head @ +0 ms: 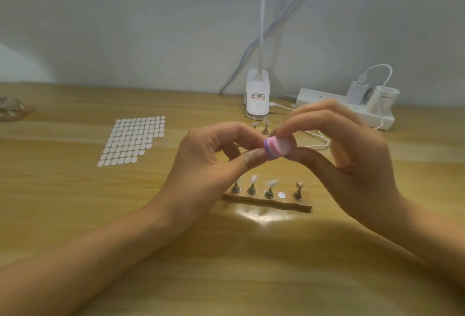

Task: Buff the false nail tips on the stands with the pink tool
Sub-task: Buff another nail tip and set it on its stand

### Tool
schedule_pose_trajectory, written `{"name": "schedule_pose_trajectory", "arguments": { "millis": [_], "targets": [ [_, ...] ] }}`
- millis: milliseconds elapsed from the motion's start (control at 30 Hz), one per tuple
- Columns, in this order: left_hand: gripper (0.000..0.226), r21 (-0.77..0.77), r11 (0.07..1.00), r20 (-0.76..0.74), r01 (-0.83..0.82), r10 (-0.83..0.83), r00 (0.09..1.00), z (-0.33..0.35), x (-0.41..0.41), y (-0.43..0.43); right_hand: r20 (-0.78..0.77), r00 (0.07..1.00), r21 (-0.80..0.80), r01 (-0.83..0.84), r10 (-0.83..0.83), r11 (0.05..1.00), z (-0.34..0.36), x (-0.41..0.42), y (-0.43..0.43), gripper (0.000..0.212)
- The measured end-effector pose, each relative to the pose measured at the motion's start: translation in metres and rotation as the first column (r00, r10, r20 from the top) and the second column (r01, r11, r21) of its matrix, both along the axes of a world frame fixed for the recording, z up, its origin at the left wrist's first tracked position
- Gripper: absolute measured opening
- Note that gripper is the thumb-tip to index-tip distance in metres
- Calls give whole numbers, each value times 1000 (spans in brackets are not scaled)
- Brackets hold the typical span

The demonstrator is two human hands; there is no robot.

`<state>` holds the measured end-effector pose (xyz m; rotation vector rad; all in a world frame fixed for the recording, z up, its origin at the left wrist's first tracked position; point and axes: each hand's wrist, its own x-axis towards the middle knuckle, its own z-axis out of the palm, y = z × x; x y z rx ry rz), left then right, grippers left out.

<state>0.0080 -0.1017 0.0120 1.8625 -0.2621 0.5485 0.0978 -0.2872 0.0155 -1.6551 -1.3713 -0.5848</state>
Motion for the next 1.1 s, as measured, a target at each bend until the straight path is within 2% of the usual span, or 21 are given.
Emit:
{"name": "schedule_pose_trajectory", "arguments": {
  "millis": [133, 200, 267, 367, 433, 500, 633, 733, 800, 867, 900, 1000, 1100],
  "targets": [
    [9, -14, 1000, 7, 21, -20, 1000, 1, -3, -2, -67, 994, 10, 88, -87, 996, 1, 6, -6, 12],
    [8, -7, 1000, 3, 11, -11, 1000, 1, -2, -1, -44, 999, 34, 15, -13, 999, 2, 2, -4, 13],
    [6, 5, 1000, 3, -3, 3, 1000, -1, -1, 0, -12, 1000, -13, -9, 9, 1000, 1, 1, -1, 13],
    [7, -8, 1000, 2, -3, 3, 1000, 0, -3, -1, -50, 995, -20, 87, -87, 996, -1, 6, -5, 10],
    [6, -6, 1000, 11, 2, -2, 1000, 1, -2, -1, -25, 999, 18, 22, -22, 1000, 1, 3, -5, 12],
    [3, -10, 1000, 15, 0, 0, 1000, 0, -3, -1, 24, 999, -12, -43, 43, 999, 0, 1, -3, 14],
    [9, -29, 1000, 6, 7, -7, 1000, 0, -4, 0, -32, 998, -7, 60, -60, 998, -1, 7, -7, 15],
    [6, 7, 1000, 20, 11, -11, 1000, 1, -4, 0, 4, 999, -8, -42, 42, 999, 2, 3, -4, 15],
    [6, 40, 999, 28, 15, -16, 999, 0, -5, 0, -8, 1000, -48, -4, 4, 999, 1, 6, -4, 12],
    [5, 73, 997, 42, 15, -18, 999, 1, -6, -1, -68, 996, -29, 51, -53, 998, 1, 8, -7, 12],
    [4, 95, 995, 53, 9, -14, 998, 1, -6, 0, -81, 996, -9, 31, -31, 999, 2, 8, -7, 13],
    [5, 147, 989, 73, -18, 7, 997, 0, -6, 2, -5, 999, -54, -53, 53, 997, 4, 5, -4, 15],
    [6, 132, 991, 51, -17, 10, 999, -1, -5, 2, -41, 998, -60, 45, -48, 997, 3, 9, -7, 15]
  ]
}}
